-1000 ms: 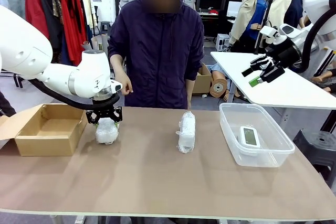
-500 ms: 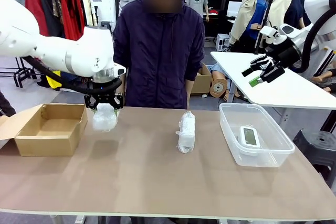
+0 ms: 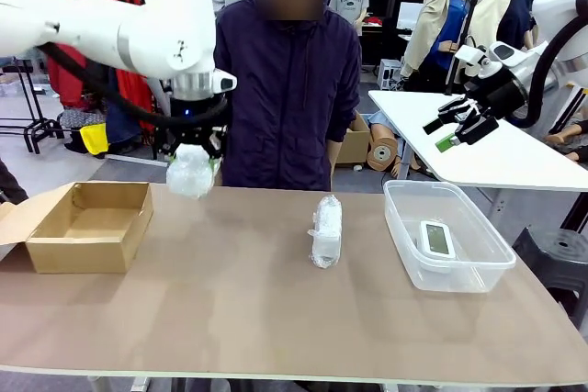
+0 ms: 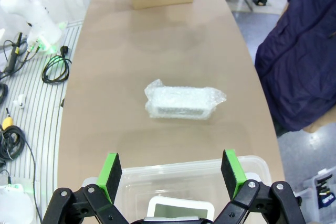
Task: Separate and place wrapped and unwrapped clocks.
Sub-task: Pick up the Digital clock indicated by the person.
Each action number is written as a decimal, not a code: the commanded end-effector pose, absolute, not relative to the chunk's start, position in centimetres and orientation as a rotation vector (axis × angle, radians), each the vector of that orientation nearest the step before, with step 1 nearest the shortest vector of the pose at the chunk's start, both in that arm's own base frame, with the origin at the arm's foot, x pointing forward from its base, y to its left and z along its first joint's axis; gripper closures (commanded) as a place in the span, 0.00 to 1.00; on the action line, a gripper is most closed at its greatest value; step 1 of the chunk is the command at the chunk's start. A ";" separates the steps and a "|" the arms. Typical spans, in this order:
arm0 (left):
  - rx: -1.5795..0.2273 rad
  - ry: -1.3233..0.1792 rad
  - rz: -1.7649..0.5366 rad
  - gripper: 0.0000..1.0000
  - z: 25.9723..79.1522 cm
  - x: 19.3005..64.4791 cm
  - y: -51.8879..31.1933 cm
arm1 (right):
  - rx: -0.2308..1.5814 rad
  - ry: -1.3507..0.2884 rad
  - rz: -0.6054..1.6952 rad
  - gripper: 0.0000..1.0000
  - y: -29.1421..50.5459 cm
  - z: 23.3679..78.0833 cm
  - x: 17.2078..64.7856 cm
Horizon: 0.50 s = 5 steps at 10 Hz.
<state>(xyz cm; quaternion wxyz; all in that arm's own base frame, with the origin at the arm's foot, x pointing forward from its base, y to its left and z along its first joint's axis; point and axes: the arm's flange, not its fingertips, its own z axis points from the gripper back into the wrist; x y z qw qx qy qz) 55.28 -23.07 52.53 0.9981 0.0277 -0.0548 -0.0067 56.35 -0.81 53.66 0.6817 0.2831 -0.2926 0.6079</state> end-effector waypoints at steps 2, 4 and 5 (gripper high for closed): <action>0.099 -0.159 -0.036 1.00 55.6 54.9 -24.0 | 0.608 -0.658 1.385 0.00 -0.8 53.4 55.9; 0.126 -0.182 -0.053 1.00 56.2 54.2 -24.6 | 0.608 -0.658 1.385 0.00 -0.8 53.4 55.9; 0.099 -0.192 -0.072 1.00 56.2 54.2 -24.7 | 0.608 -0.658 1.385 0.00 -0.8 53.4 55.9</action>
